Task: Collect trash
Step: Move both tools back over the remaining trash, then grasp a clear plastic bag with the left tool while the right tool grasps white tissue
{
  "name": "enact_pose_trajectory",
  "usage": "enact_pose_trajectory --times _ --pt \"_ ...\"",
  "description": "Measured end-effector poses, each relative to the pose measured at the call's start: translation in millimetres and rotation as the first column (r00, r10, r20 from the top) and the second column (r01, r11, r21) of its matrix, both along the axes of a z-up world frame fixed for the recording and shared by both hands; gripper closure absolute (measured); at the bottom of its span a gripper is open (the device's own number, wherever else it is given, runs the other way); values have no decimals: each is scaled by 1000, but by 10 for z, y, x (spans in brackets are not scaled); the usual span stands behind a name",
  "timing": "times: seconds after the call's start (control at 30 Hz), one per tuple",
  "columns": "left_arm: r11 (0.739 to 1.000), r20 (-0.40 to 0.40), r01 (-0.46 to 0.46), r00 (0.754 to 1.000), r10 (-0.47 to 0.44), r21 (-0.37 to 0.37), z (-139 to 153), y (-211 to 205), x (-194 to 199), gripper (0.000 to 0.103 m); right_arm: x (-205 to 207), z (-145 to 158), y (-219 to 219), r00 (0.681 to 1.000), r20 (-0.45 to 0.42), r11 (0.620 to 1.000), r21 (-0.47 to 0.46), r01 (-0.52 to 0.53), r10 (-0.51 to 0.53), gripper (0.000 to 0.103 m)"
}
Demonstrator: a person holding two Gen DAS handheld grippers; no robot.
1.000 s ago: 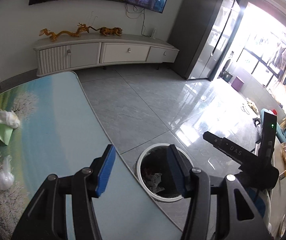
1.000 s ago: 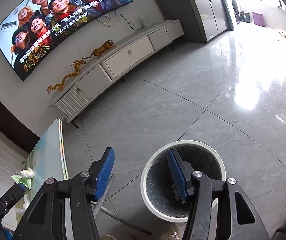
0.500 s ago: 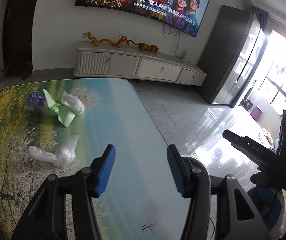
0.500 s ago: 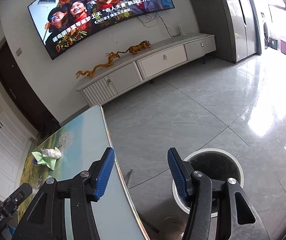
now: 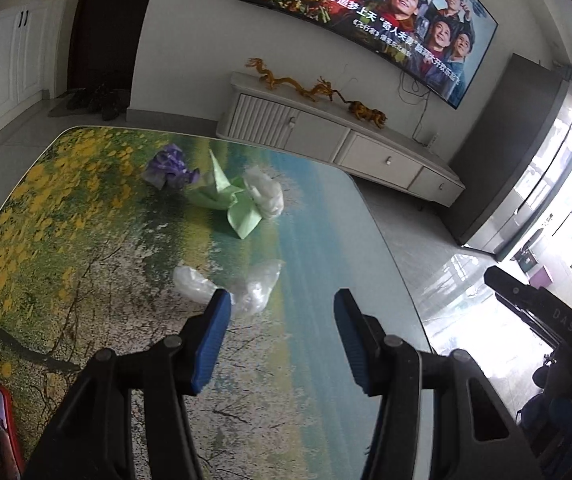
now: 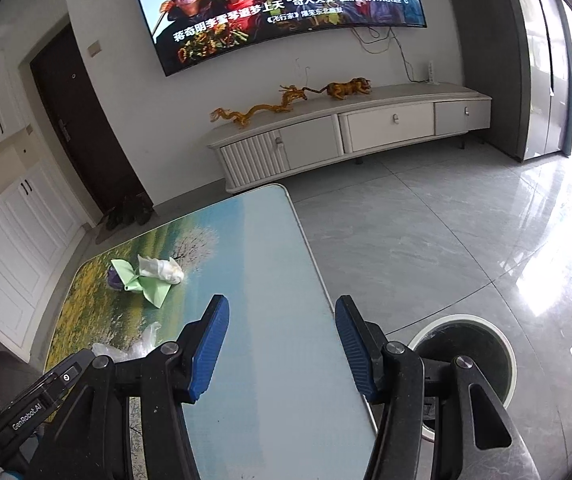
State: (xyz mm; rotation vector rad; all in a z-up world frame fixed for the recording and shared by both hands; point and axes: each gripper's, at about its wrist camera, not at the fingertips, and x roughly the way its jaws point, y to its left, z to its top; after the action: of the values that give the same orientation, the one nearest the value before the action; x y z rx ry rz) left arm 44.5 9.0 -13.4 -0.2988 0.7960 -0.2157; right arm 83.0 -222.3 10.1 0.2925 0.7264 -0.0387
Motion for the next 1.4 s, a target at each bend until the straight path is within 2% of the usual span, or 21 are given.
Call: enact_pose_trajectory --times 0.27,0.57,0.73,1.07,1.4 --pt "995 -46 -95 995 93 -41 -145 292 81 51 233 -1 348 993 -6 993 3 -117 117 50" --pt "982 -77 -179 982 174 -66 -321 565 170 51 641 30 755 963 -10 963 5 -270 270 50" --pt "985 -87 -154 985 148 -77 -424 533 220 51 917 -60 984 936 -29 936 0 -351 351 50" --pt "990 -150 -128 982 117 -63 -648 408 502 53 1557 -543 1242 901 -88 905 11 -425 424 50" --pt "991 -165 -109 982 95 -78 -741 412 661 72 1978 -836 1442 870 -78 873 9 -488 487 50"
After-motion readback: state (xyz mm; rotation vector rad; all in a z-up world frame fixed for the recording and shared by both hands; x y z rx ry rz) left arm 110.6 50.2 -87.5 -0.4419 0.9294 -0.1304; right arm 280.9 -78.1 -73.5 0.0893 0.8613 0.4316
